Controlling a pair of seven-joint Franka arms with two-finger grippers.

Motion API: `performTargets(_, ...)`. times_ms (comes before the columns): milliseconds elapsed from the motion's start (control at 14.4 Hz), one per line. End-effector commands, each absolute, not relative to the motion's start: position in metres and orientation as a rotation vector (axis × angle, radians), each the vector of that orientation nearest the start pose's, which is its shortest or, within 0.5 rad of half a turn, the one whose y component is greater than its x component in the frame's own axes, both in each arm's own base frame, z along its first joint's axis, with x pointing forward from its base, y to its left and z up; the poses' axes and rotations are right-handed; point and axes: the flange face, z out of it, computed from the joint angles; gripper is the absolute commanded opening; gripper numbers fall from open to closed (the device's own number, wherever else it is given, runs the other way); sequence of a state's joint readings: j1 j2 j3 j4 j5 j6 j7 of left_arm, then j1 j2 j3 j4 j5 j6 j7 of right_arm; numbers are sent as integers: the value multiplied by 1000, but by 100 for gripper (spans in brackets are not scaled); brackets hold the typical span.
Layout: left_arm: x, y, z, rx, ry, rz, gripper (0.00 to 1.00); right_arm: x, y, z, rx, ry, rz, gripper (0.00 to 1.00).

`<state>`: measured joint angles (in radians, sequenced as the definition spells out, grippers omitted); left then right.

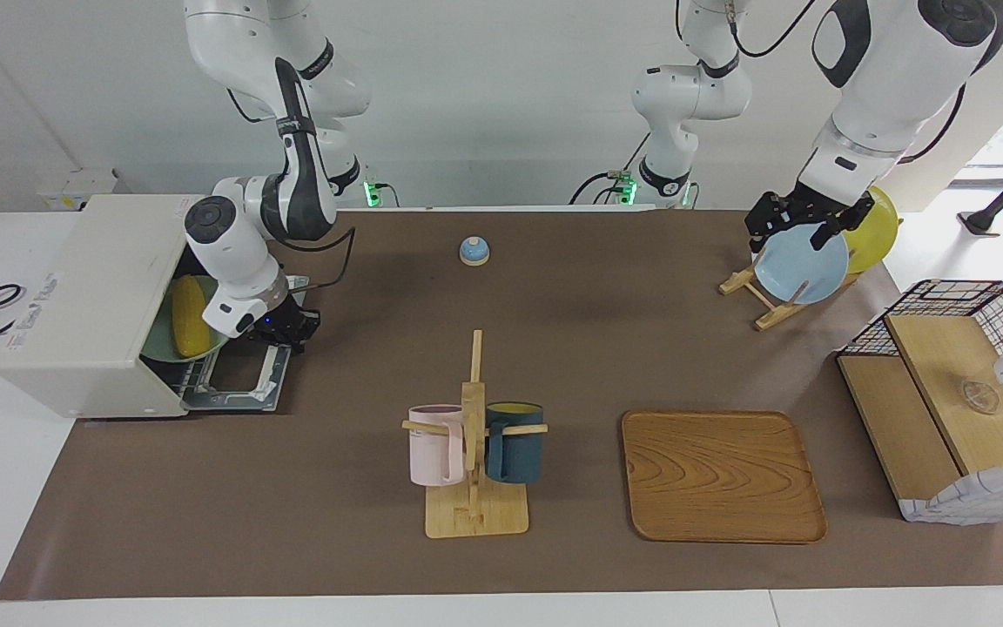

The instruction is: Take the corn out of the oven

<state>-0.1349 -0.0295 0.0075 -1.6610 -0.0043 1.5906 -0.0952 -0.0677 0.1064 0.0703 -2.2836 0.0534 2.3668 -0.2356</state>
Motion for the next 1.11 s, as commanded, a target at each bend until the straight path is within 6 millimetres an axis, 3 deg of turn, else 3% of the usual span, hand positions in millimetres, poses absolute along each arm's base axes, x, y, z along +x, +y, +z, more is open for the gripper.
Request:
performTargets(0, 537, -64, 599, -3119, 51, 64, 100, 523, -19, 305, -3122, -277, -33, 0)
performTargets(69, 537, -64, 599, -3119, 51, 64, 100, 524, -7, 305, -3104, -263, -45, 0)
performTargets(416, 537, -64, 599, -3119, 51, 64, 100, 523, -1, 305, -3087, -228, -41, 0)
performTargets(555, 537, -64, 599, -3119, 51, 64, 100, 528, 13, 309, -3084, -248, -46, 0)
performTargets(833, 537, -64, 599, -3119, 51, 64, 100, 550, 19, 348, -3074, -258, 7, 0)
performTargets(1041, 537, -64, 599, -3119, 51, 64, 100, 548, 13, 369, -3082, -260, 42, 0)
